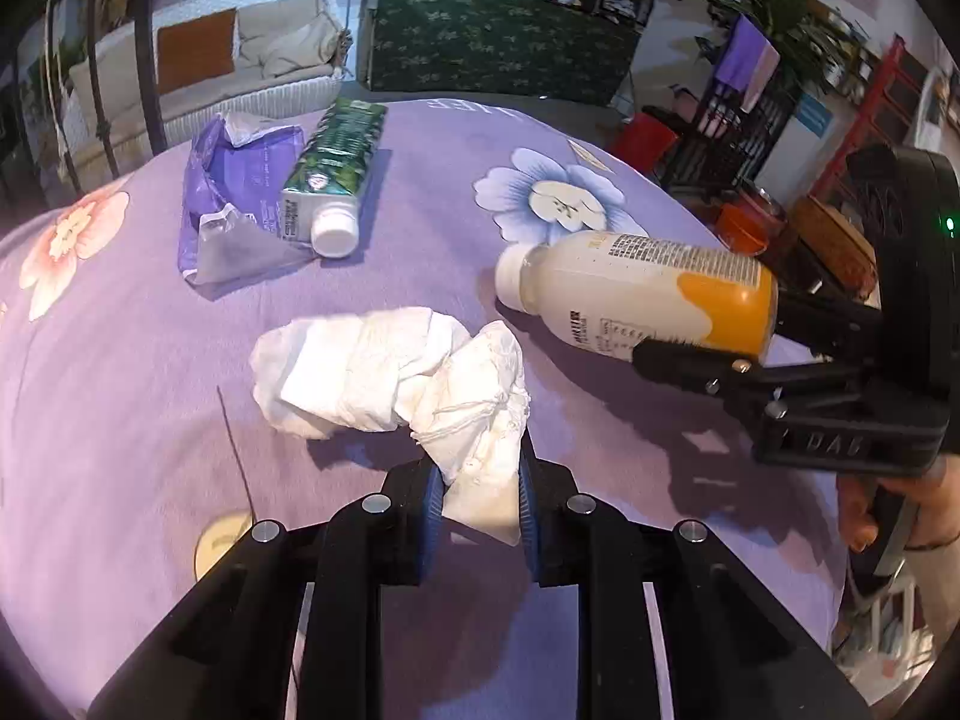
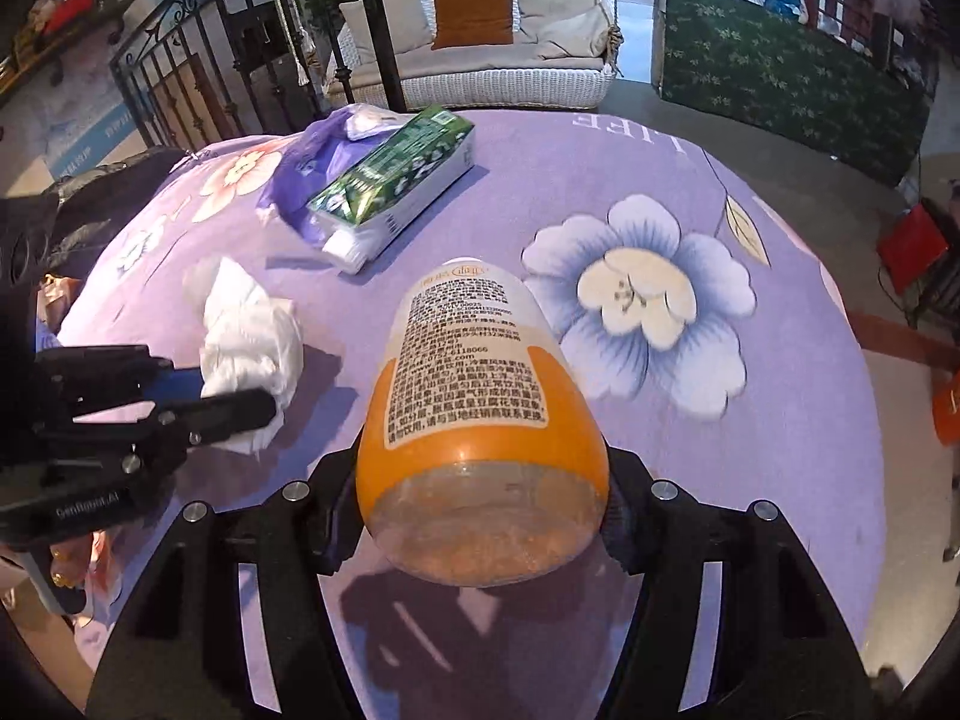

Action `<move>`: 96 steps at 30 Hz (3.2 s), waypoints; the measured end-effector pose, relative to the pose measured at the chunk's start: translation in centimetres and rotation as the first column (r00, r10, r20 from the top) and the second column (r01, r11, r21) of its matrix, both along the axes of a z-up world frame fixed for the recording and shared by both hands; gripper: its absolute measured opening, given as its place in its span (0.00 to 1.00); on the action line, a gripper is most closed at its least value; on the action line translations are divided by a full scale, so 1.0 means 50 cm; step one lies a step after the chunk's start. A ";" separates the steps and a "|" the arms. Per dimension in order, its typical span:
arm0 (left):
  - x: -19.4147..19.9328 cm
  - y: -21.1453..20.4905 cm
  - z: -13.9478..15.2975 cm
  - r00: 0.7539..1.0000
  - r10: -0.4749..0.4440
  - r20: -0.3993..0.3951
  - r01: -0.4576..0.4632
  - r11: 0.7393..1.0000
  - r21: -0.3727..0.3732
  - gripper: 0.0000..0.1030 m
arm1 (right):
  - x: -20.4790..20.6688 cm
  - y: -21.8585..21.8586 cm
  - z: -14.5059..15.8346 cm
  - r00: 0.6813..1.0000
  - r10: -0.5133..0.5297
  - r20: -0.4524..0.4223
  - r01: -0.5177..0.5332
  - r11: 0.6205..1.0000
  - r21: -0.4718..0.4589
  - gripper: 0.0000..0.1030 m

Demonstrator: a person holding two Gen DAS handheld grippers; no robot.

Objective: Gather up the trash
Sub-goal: 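Carry the bottle with the right gripper toward the bin while the left gripper carries the tissues, then open the right gripper to drop the bottle while the left gripper releases the tissues into the bin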

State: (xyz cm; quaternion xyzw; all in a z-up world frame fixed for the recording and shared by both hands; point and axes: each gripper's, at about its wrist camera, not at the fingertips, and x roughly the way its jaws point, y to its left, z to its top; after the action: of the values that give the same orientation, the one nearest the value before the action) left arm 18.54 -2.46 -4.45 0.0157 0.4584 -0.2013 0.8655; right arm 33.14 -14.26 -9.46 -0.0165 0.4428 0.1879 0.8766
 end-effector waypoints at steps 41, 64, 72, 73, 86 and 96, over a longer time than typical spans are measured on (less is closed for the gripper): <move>-0.312 -0.306 0.058 0.939 -0.308 0.156 0.328 0.936 -0.129 0.20 | -0.610 -0.442 0.045 0.781 -0.610 0.134 0.586 0.790 0.178 0.60; -0.348 -0.369 0.044 0.908 -0.388 0.160 0.406 0.908 -0.103 0.20 | -0.501 -0.561 -0.185 0.773 -0.601 -0.202 0.586 0.799 -0.135 0.60; -0.349 -0.377 0.038 0.907 -0.394 0.153 0.411 0.905 -0.107 0.20 | -0.437 -0.583 -0.254 0.746 -0.597 -0.294 0.562 0.802 -0.202 0.60; -0.349 -0.375 0.036 0.906 -0.395 0.151 0.413 0.905 -0.108 0.20 | -0.437 -0.588 -0.253 0.738 -0.606 -0.297 0.574 0.795 -0.196 0.60; -0.357 -0.452 0.013 0.869 -0.482 0.110 0.492 0.865 -0.094 0.20 | -0.537 -0.586 -0.148 0.724 -0.675 -0.143 0.679 0.733 -0.026 0.73; -0.366 -0.520 -0.012 0.845 -0.530 0.075 0.534 0.841 -0.082 0.21 | -0.634 -0.624 -0.079 0.632 -0.774 -0.035 0.772 0.625 0.115 0.73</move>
State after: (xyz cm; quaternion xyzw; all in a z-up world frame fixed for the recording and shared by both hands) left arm 0.25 -28.46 -5.03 0.1041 0.4039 -0.4555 0.7865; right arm 1.44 -45.44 -13.43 0.2255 0.3871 -0.1801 0.8757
